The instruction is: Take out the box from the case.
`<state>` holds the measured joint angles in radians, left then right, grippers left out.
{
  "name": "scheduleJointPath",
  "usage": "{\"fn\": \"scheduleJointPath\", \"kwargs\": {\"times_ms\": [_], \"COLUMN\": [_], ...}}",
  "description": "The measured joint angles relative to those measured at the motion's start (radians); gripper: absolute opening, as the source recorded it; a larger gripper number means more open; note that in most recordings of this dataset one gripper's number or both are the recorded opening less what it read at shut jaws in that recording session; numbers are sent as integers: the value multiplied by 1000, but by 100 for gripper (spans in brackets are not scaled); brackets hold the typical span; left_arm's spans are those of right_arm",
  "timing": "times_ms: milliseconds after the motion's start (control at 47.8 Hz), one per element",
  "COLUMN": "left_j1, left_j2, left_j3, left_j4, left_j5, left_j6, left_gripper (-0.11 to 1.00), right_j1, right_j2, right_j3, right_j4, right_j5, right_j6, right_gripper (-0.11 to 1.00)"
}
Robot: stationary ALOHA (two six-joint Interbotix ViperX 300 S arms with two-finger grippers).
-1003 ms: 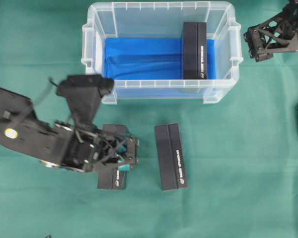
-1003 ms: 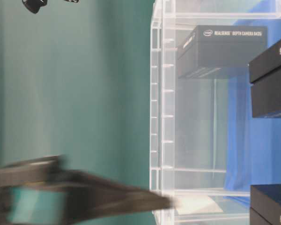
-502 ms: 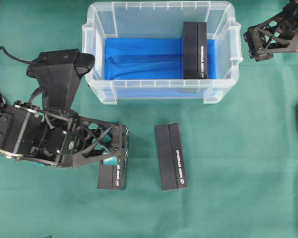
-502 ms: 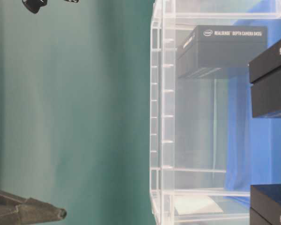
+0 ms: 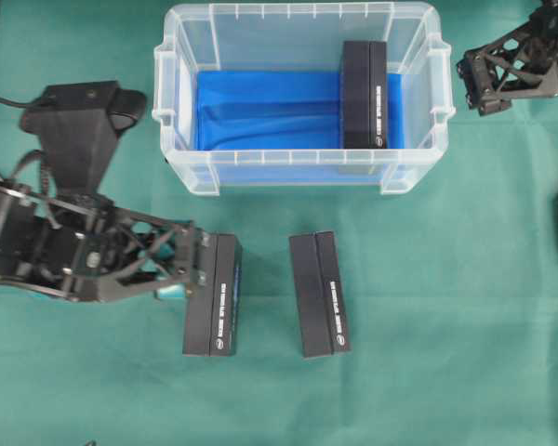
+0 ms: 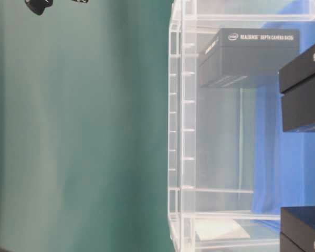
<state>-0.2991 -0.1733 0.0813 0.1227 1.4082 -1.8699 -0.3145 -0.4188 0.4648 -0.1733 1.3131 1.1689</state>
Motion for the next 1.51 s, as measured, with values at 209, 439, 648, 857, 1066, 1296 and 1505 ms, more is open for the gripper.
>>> {"fn": "scheduleJointPath", "kwargs": {"times_ms": [209,439,648,857,1066,1296,1505], "left_j1": [-40,-58,-55,12,155,347,525], "left_j2": [-101,-176,-193,-199,-222,-245,-245], "left_j3": [84,150,167,170,184,210,224], "left_j4": [-2,-2,-2,-3,-3,-9,-49], "left_j5": [35,52,64,126,133,135,133], "left_j6": [-14,-14,-6,71,199,402,580], "left_gripper": [99,99,99,99,99,99,99], "right_j1": [2,0,0,2,2,2,2], "right_j2": [0,2,0,0,0,0,0], "right_j3": [0,0,0,0,0,0,0], "right_j4": [0,0,2,0,0,0,0], "right_j5": [11,15,20,21,21,35,35], "right_j6": [2,12,18,18,18,20,25], "right_gripper": [92,92,92,92,92,92,92]}}
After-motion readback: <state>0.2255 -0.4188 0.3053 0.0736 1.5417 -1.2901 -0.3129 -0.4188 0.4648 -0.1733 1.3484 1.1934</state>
